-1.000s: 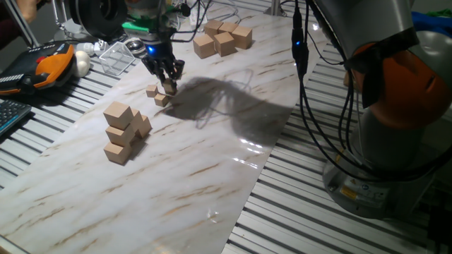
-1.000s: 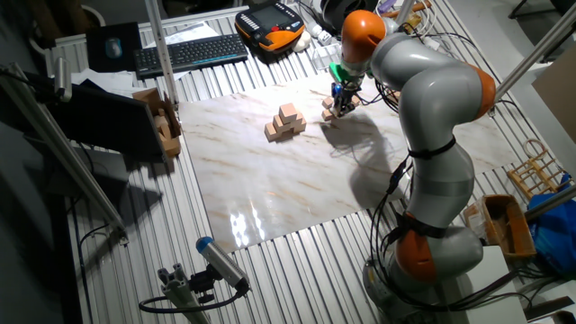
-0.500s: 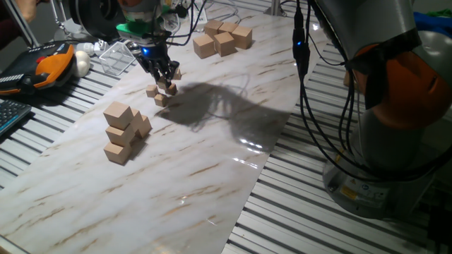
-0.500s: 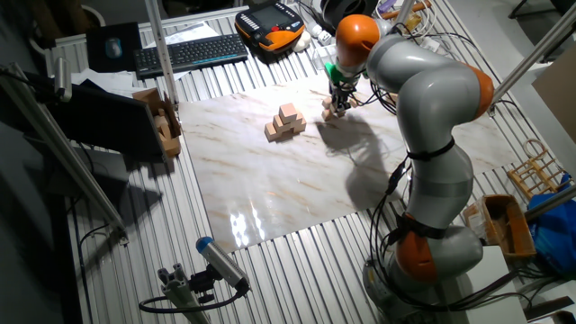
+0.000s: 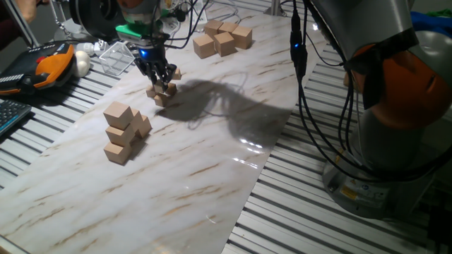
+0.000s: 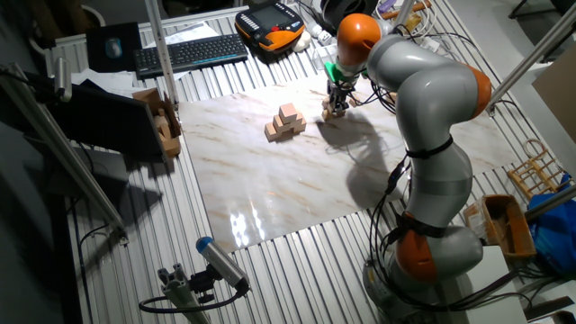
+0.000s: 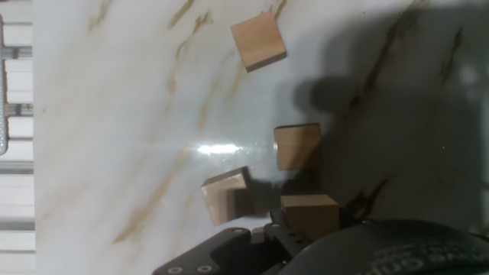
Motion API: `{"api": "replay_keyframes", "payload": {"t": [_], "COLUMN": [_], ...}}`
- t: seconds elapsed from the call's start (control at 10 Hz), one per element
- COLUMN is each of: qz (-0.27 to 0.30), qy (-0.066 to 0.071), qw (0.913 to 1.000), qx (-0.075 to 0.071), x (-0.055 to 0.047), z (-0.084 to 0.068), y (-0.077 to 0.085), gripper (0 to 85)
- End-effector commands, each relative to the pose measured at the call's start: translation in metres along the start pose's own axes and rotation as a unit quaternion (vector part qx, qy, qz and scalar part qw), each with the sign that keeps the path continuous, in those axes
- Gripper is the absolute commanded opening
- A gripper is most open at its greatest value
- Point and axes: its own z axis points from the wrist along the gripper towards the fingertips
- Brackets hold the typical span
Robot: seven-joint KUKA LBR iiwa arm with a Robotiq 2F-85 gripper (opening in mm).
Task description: Stack the blocks into a pyramid shape
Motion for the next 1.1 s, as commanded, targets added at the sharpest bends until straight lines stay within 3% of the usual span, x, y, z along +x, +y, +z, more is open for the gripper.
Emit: {"api": "replay_keyframes", "payload": {"t": [0.0, 1.0], "qz": [-0.001, -0.012], "qy": [0.002, 0.000], "qw": [1.0000, 0.9998], "qx": [-0.002, -0.013], "x": [0.0000, 0.0020], "z": [0.0029, 0.0087], "y": [-0.0003, -0.0018], "gripper": [0.0, 0.0]}}
